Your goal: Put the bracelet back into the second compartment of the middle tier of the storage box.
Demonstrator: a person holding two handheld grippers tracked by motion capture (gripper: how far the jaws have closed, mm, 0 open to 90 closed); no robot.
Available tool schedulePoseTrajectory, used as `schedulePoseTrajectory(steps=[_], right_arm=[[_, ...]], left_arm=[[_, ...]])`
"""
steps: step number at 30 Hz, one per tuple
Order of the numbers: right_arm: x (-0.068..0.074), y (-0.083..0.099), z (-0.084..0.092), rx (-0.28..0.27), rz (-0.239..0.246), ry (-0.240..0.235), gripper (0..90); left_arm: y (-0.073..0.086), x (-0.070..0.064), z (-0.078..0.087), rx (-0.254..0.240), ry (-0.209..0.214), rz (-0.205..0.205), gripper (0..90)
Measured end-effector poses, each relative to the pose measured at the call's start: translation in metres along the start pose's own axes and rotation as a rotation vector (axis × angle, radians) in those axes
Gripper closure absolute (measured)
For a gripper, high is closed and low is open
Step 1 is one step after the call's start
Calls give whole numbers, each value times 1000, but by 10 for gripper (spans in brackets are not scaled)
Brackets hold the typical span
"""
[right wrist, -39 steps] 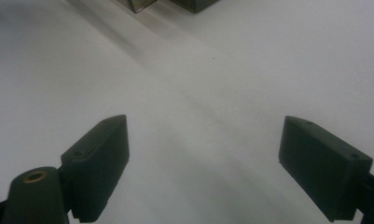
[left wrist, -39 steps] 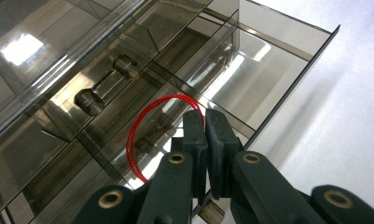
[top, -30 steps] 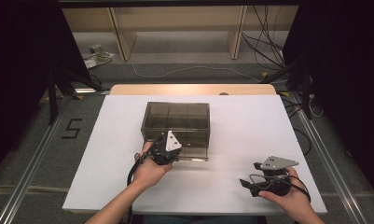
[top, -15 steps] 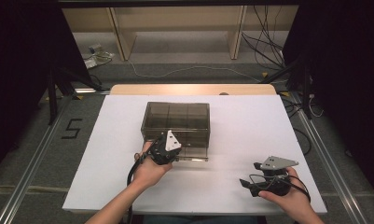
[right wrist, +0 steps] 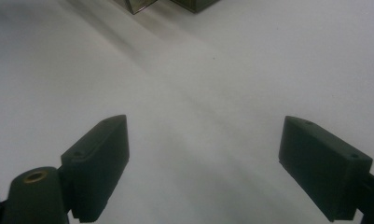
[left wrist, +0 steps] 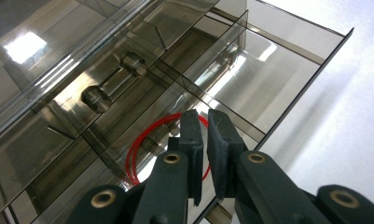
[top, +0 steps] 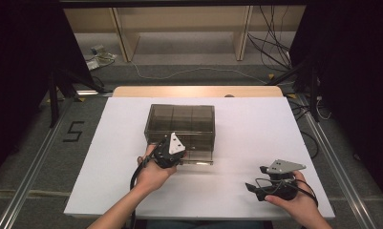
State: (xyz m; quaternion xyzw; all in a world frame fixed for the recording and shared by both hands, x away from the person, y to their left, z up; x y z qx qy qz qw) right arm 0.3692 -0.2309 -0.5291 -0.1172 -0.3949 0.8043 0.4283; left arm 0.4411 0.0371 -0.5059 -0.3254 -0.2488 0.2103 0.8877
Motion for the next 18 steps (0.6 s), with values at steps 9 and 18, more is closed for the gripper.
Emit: schedulePoseTrajectory(steps=[9,18], right_arm=[[0,0,0,0,-2,1,167],[0,0,0,-4,-5,1,167]], left_arm=[[-2,0,1,-12,-10,11,806],[-4,0,4,-21,-20,22,743]])
Point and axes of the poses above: each handheld gripper's, and its own axes: z roughly backward along the jaws, y roughly out of its underside, x roughly to its left, the point moved 9 cm from there along -z, roughly forward along the jaws, and after that the axes turned 9 degrees about -z, right-handed, at the moved point
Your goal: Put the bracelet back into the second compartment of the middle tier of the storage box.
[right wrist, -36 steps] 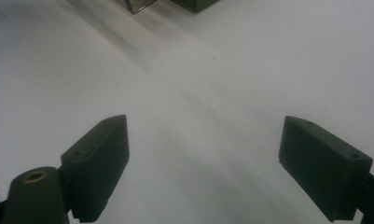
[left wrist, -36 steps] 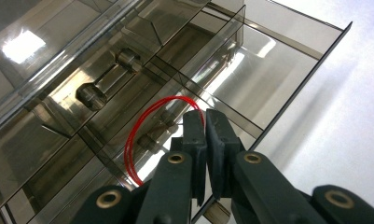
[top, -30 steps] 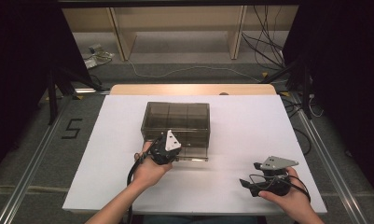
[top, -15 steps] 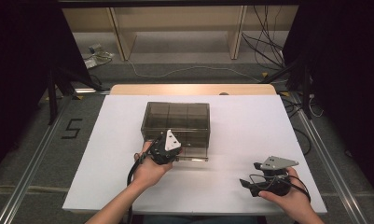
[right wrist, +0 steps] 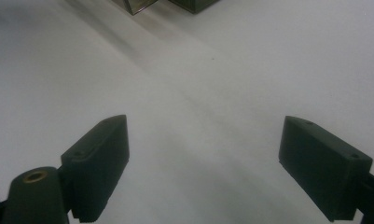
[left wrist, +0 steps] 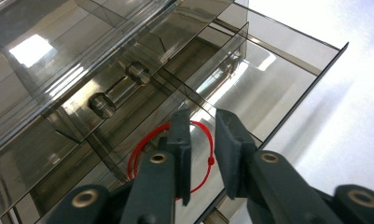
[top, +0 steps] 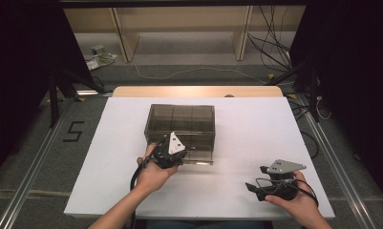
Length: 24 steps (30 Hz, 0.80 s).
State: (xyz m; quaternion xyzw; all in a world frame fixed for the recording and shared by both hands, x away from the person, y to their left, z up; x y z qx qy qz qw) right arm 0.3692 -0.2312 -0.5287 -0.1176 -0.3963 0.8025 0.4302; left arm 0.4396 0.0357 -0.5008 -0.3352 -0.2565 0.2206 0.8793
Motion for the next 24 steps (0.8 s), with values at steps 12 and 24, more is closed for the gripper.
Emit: schedulePoseTrajectory(steps=[12,24], right_arm=[[0,0,1,-1,2,-2,167],[0,0,1,-2,1,-3,167]], left_arm=[[-3,3,3,-9,-53,46,508],[-4,6,10,-41,-69,125,257]])
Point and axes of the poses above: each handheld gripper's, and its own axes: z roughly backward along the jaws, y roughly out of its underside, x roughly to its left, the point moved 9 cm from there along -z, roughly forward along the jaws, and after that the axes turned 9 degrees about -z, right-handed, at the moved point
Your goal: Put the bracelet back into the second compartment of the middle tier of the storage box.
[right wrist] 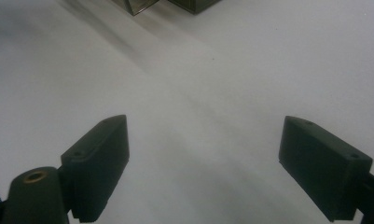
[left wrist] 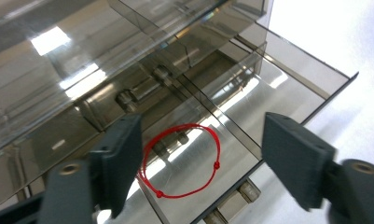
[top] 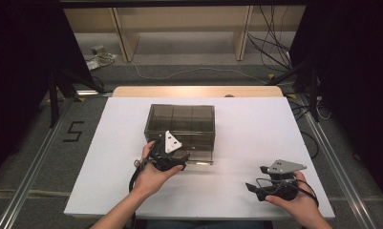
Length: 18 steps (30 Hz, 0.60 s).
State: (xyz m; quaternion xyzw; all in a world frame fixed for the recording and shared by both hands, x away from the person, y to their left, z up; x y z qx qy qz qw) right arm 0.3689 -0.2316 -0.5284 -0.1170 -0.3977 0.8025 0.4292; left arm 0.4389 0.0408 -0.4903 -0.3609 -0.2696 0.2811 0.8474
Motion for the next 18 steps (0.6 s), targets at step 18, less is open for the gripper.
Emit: schedulePoseTrajectory(steps=[18], right_arm=[[0,0,1,-1,-4,1,167]], left_arm=[[16,2,28,-68,62,40,177]])
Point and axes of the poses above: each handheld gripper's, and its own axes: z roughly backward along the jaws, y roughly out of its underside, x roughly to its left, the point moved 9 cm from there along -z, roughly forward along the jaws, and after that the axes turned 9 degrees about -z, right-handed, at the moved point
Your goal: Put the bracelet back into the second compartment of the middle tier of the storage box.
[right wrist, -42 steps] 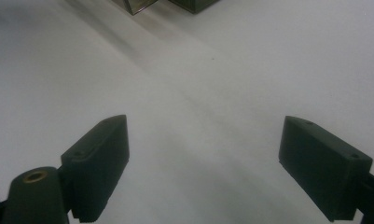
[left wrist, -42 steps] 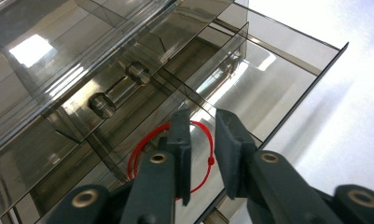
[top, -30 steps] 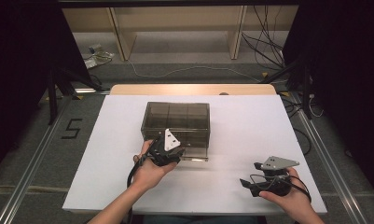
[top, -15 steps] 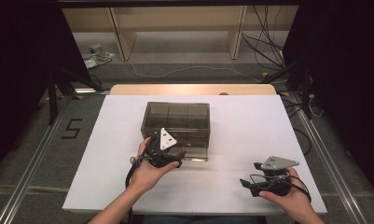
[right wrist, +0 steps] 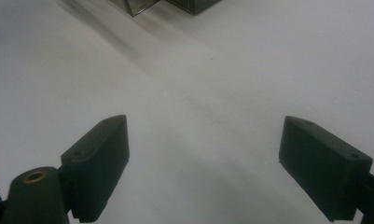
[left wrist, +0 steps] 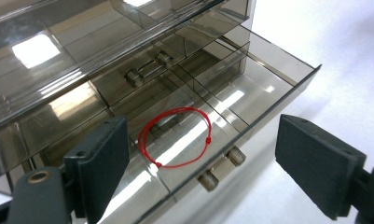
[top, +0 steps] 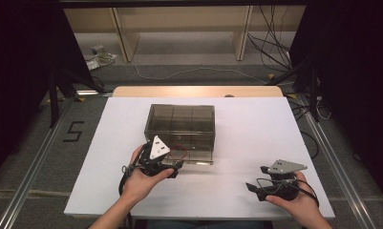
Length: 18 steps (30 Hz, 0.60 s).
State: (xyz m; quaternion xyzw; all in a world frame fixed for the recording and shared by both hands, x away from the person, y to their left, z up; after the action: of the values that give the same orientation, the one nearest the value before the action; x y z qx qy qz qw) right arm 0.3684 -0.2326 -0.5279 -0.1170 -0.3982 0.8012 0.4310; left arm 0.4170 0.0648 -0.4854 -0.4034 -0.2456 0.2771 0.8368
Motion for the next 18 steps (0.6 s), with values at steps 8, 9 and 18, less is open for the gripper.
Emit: schedulePoseTrajectory(steps=[8,9,18], right_arm=[[0,0,1,-6,1,-1,167],[0,0,1,-6,2,-1,167],[-1,-1,1,-5,-8,3,167]], left_arm=[[14,-8,15,8,40,5,181],[15,-9,16,8,43,5,181],[33,-17,26,28,99,4,185]])
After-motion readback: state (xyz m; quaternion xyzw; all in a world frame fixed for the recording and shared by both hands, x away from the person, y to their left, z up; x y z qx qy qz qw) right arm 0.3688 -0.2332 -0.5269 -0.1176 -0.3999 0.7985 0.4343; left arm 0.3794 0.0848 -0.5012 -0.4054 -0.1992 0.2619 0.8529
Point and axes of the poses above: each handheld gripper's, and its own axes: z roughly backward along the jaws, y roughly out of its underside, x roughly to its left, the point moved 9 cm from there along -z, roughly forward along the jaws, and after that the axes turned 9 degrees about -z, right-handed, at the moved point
